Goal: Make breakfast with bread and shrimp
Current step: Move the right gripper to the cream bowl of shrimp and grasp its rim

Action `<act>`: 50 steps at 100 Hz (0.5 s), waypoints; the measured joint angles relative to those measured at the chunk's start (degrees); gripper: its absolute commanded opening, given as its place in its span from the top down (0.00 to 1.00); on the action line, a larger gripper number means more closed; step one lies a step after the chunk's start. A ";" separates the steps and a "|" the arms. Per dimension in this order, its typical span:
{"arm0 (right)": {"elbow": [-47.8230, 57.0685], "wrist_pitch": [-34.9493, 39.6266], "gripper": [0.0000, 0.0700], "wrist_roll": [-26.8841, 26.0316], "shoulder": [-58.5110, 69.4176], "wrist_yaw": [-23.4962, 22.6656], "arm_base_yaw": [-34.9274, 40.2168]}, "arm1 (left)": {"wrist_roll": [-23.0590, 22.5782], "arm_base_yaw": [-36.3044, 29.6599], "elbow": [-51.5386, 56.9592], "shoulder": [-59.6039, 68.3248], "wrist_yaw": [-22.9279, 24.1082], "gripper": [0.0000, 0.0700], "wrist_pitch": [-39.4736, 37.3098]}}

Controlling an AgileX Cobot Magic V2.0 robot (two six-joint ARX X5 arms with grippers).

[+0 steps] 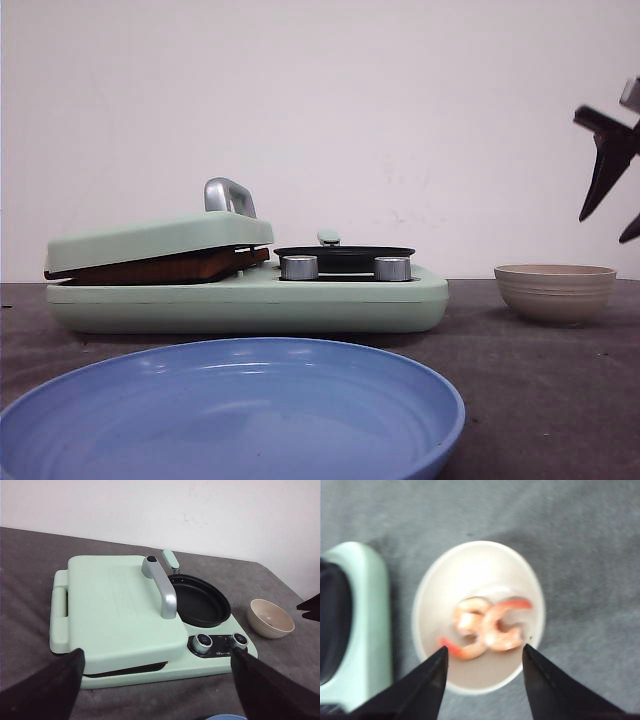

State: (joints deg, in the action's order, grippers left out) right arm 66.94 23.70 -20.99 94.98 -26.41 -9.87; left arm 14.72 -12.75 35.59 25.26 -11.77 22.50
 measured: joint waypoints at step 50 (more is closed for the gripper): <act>1.92 -2.73 0.59 2.75 6.95 0.92 -2.34 | -0.20 0.00 0.00 0.00 0.00 0.26 0.52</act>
State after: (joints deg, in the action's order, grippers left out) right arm 68.86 20.97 -18.24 101.93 -25.50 -12.21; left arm 14.52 -12.75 35.59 25.26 -11.77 23.03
